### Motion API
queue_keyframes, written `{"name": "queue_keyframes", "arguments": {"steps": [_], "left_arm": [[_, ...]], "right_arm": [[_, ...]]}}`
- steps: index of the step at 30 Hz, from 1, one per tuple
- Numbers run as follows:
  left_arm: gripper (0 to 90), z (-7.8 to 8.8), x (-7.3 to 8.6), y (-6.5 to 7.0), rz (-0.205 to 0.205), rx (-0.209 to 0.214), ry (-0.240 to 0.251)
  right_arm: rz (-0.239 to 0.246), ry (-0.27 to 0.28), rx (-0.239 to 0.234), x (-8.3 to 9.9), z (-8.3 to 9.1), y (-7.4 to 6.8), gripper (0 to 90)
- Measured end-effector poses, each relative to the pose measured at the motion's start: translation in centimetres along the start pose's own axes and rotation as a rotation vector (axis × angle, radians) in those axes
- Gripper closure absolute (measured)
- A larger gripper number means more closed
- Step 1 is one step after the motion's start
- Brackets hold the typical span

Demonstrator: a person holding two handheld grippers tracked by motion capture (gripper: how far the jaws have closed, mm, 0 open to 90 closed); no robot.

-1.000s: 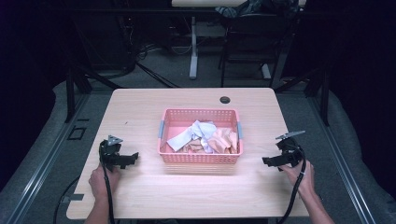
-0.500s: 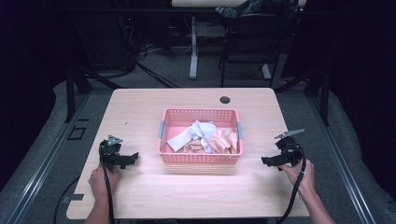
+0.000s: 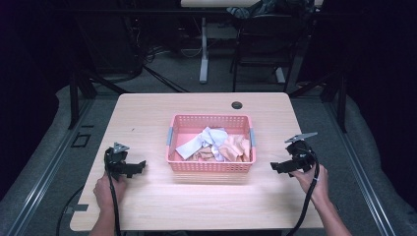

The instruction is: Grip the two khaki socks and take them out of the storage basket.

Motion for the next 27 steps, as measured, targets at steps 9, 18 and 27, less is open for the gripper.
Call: {"name": "queue_keyframes", "arguments": {"steps": [9, 18, 27], "left_arm": [[0.0, 0.0, 0.0, 0.0, 0.0, 0.0, 0.0], [0.0, 0.0, 0.0, 0.0, 0.0, 0.0, 0.0], [0.0, 0.0, 0.0, 0.0, 0.0, 0.0, 0.0]], "right_arm": [[0.012, 0.041, -0.014, -1.8, 0.6, -1.0, 1.8], [0.031, 0.081, -0.031, -3.2, 1.1, -2.1, 2.8], [0.047, 0.119, -0.054, -5.2, 1.0, -3.7, 3.5]]}}
Point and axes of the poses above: each handheld gripper's, and its own axes: z roughly backward along the jaws, x roughly out of its underside, y roughly to its right, the point moved 6 cm from there along -z, roughly forward along the jaws, and after that the axes turned 15 degrees about y, right-handed, at the moved point
